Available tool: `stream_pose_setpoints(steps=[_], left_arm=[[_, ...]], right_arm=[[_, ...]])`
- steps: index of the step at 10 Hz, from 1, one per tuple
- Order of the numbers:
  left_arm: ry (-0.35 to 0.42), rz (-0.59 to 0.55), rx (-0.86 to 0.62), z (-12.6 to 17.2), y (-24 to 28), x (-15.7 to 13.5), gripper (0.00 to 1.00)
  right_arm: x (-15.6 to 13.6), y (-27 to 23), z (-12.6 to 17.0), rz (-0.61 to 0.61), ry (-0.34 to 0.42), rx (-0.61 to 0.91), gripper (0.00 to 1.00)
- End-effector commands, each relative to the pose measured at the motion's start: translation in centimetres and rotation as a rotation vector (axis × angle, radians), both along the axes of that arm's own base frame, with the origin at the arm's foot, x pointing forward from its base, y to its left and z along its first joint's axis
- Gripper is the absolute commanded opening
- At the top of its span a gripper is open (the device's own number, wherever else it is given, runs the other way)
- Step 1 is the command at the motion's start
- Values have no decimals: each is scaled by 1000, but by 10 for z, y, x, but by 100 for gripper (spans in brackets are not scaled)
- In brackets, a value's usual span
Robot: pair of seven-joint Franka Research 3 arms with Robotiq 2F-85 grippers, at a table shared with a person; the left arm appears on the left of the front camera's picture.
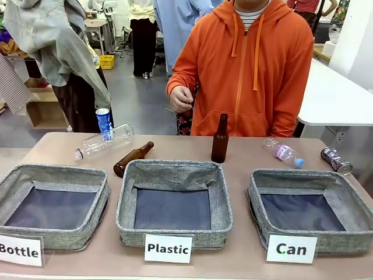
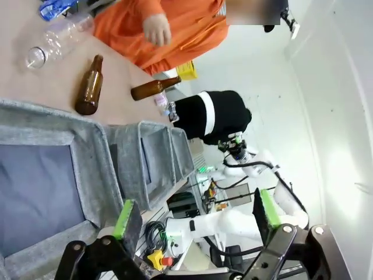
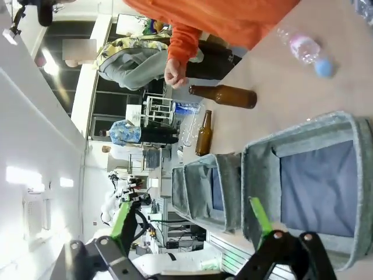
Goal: Sort the can waste into the basket.
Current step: Pick up the can waste from the table and place it in the right Fabric basket.
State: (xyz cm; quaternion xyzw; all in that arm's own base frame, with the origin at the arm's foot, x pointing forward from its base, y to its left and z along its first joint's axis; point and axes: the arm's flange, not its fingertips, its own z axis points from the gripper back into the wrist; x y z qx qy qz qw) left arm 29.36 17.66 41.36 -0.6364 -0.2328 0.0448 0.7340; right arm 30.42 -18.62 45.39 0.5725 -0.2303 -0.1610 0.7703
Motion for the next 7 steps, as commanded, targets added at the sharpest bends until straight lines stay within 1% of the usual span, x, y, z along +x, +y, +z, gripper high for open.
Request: stream_pose_setpoints(steps=[1, 3, 4, 5, 6, 7], left_arm=[[-30, -17, 25, 4, 2, -5, 100], [-30, -17, 25, 4, 2, -5, 100], [-3, -6, 18, 3, 0, -2, 100], [81, -26, 116, 12, 1, 11, 100], [50, -47, 224, 27, 2, 38, 100], [62, -94, 307, 42, -3, 73, 100]], right_arm=[[-3, 0, 4, -8, -27, 12, 100], [-3, 0, 4, -8, -27, 12, 100], [-3, 0, 4, -8, -27, 12, 100], [-3, 0, 4, -8, -27, 12, 100], [-3, 0, 4, -8, -27, 12, 100], [-3, 0, 4, -8, -27, 12, 100]])
